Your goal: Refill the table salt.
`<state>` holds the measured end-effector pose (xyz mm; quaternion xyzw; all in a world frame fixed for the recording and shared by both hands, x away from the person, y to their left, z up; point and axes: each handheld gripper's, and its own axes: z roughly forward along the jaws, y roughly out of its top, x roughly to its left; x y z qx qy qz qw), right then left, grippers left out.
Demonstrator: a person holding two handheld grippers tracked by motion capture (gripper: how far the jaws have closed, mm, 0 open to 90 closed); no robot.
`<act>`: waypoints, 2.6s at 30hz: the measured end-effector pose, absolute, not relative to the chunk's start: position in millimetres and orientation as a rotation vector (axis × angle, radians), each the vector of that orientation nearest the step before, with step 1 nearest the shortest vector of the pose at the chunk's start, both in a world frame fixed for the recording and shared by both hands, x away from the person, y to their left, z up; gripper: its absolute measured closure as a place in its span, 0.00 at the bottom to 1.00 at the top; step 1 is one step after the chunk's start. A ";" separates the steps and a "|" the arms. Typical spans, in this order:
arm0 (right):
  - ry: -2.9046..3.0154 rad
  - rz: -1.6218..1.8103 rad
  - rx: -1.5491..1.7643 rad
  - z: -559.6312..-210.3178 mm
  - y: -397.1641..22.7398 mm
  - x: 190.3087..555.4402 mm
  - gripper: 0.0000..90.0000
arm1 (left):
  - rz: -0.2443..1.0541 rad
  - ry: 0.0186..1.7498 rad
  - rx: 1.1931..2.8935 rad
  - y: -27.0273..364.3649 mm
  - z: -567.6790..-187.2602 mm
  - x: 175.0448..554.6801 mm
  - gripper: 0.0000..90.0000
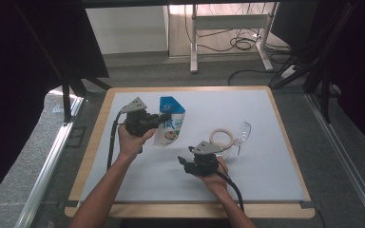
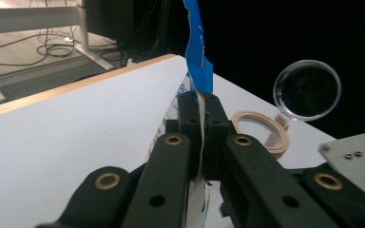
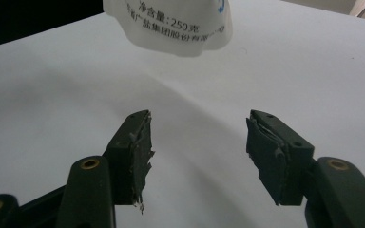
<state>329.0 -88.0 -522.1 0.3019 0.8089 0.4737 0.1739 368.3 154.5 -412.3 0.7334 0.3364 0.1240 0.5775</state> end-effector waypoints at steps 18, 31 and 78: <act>2.234 1.319 0.849 -518.5 -55.8 346.7 0.44 | 0.243 0.733 1.731 139.7 -400.5 355.0 1.00; 2.218 1.318 0.783 -521.3 -50.3 347.7 0.43 | 0.220 0.720 1.745 134.1 -399.3 353.8 1.00; 2.235 1.395 0.767 -520.8 -80.5 326.3 0.55 | 0.126 0.691 1.804 97.2 -404.6 376.4 1.00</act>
